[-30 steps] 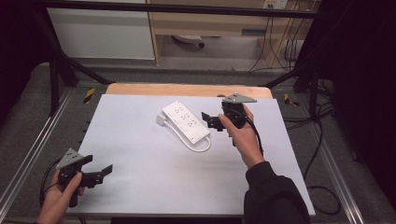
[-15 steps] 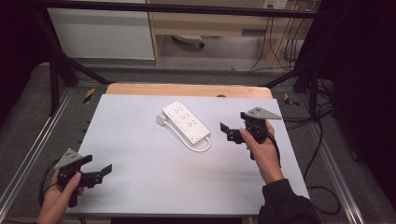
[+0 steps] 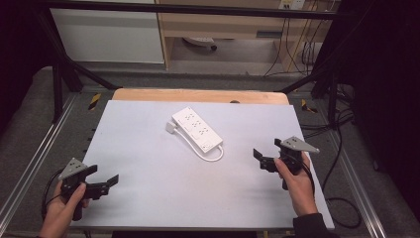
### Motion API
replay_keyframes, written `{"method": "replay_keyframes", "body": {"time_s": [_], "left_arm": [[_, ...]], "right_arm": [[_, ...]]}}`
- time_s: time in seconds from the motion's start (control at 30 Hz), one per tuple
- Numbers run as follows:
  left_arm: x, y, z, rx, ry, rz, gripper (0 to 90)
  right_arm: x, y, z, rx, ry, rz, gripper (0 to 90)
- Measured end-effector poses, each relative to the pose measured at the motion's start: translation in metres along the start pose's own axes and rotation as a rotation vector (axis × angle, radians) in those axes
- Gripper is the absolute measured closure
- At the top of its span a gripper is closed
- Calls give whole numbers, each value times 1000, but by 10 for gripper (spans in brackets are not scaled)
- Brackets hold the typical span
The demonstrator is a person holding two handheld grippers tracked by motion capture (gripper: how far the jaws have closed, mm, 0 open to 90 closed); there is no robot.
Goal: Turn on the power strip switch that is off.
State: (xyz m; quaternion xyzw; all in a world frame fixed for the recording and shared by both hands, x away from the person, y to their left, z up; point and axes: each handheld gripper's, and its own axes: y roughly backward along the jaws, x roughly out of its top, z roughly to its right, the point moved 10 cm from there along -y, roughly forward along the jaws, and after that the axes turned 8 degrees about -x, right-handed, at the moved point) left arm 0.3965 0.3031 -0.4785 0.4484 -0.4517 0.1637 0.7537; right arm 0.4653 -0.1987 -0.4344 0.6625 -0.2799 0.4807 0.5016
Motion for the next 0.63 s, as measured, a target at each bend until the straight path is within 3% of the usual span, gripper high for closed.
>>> {"method": "replay_keyframes", "body": {"time_s": [0.43, 0.5, 0.63], "left_arm": [[0, 0, 1, -4, 0, 2, 69], [0, 0, 1, -3, -2, 1, 69], [1, 0, 1, -2, -7, 6, 69]], "right_arm": [[-64, 8, 9, -34, 3, -134, 60], [-74, 7, 10, -48, -7, -180, 55], [-94, 1, 9, -60, 23, -280, 51]]}}
